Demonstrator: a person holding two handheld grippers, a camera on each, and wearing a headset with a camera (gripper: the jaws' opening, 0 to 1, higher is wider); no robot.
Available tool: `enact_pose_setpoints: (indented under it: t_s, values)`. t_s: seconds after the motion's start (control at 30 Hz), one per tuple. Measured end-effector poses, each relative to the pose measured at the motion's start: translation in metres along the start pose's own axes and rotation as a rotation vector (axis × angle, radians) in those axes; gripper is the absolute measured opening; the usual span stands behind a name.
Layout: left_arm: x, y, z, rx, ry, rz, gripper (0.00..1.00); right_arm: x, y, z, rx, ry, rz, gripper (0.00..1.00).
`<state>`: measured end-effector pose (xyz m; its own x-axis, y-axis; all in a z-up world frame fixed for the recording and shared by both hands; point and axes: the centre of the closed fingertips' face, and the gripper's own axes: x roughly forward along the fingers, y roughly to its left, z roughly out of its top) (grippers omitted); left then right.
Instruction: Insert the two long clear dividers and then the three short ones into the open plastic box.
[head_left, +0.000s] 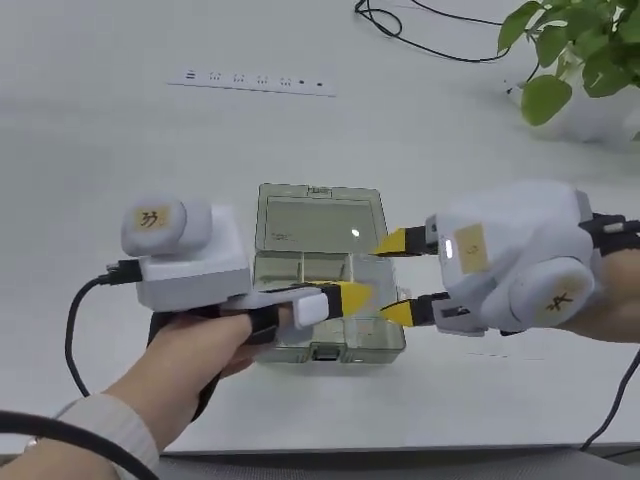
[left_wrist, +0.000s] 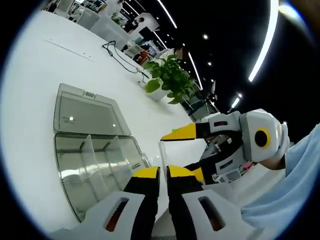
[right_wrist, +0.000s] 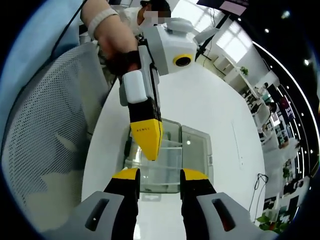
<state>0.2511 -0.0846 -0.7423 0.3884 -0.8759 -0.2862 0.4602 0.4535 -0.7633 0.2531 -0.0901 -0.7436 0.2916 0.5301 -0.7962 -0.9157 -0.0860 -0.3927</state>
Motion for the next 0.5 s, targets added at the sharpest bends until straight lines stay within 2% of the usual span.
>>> enact_pose_setpoints:
  t_s: [0.37, 0.5]
  values:
    - [-0.0039, -0.0004, -0.0043, -0.036, 0.014, -0.020, 0.00, 0.0031, 0.0041, 0.0027, -0.027, -0.003, 0.010, 0.32]
    - [-0.0042, 0.0003, -0.0048, -0.024, 0.014, -0.016, 0.00, 0.0040, 0.0043, 0.0029, -0.028, -0.001, 0.009, 0.33]
